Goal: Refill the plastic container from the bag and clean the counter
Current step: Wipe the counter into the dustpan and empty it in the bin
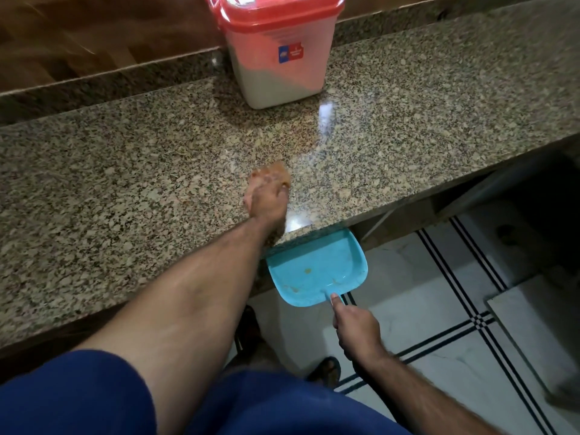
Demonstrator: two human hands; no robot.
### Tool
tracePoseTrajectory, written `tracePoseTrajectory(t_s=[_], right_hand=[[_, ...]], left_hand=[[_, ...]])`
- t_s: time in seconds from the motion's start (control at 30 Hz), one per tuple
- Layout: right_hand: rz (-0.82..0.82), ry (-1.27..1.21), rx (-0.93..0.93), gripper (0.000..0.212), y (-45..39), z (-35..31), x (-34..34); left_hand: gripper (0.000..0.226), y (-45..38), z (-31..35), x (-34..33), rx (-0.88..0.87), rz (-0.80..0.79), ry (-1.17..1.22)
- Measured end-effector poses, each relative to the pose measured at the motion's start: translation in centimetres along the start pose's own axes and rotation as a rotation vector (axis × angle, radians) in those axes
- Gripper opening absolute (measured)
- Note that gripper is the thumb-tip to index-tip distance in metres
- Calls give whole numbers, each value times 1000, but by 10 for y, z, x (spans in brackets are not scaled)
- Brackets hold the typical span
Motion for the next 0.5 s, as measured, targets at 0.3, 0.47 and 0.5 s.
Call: tracePoseTrajectory(t_s=[0.3, 0.47, 0.5], right_hand=[[13, -37, -15, 63, -11, -7, 11], [-10, -99, -44, 68, -11, -2, 14], [-9, -109, -51, 68, -12, 0, 15]], left_hand=[[26, 39, 21, -48, -110, -362, 359], [30, 54, 25, -8, 222, -79, 740], [30, 55, 19, 9, 240, 9, 752]])
Point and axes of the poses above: each hand's wrist, its own y-axis away from the middle knuckle, its own x-axis out of the back of the hand, z = x × y, the point moved 6 cm from there along -y, towards the middle knuckle, and after that the axes turned 2 degrees about -z, right-handed, at the moved point
